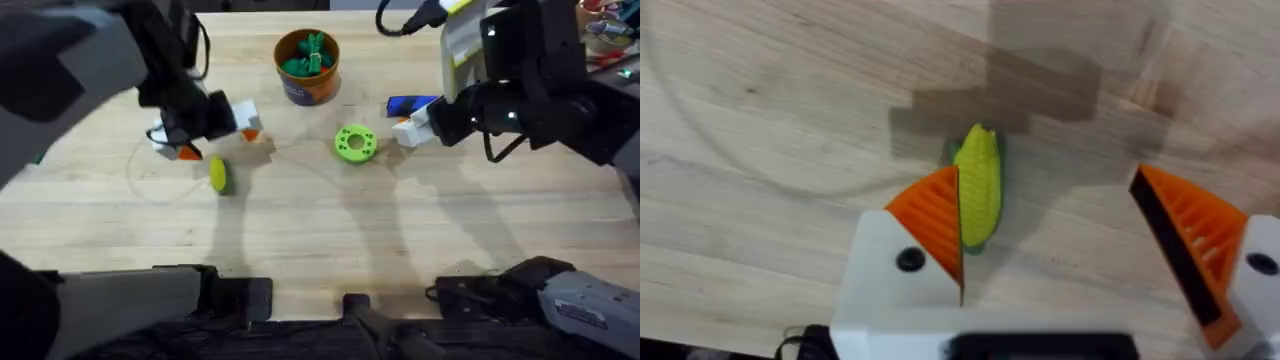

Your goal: Pick up the gripper from the table and insert it into the empty holder that is missing its gripper. Then pick up a screw, insert it into the mounting hole, and use the screwdriver to tighten it. Finally, clean up the table by picking up the vegetable and placing it into the bucket.

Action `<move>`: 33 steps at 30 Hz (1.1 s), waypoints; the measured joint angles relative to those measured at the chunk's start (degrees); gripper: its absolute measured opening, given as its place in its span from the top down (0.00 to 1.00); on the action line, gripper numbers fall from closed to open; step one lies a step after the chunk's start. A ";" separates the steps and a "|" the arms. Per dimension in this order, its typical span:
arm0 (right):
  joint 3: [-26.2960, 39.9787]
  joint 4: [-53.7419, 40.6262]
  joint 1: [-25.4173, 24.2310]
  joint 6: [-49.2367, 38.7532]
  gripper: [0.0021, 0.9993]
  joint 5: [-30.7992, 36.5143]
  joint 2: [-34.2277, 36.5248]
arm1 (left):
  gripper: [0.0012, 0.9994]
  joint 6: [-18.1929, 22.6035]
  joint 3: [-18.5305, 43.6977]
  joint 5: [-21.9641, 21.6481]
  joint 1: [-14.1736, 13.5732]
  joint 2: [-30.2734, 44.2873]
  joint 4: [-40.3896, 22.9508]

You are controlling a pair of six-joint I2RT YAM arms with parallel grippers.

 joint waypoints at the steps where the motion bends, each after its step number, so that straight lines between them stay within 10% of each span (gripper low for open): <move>1: 0.00 0.00 0.00 0.00 0.02 0.00 0.00 | 0.01 -0.41 -1.31 0.31 0.00 -0.01 0.72; 23: 0.00 0.00 0.00 0.00 0.02 -0.01 0.00 | 0.04 -3.52 -12.83 0.07 0.00 -0.78 8.11; 31: 0.00 -0.02 0.00 0.00 0.02 -0.01 0.00 | 0.90 -3.92 -12.79 -0.68 0.11 -0.97 10.41; 33: 0.00 -0.02 0.00 0.00 0.02 -0.01 0.00 | 0.97 -3.83 -12.79 -0.73 0.11 -0.99 10.50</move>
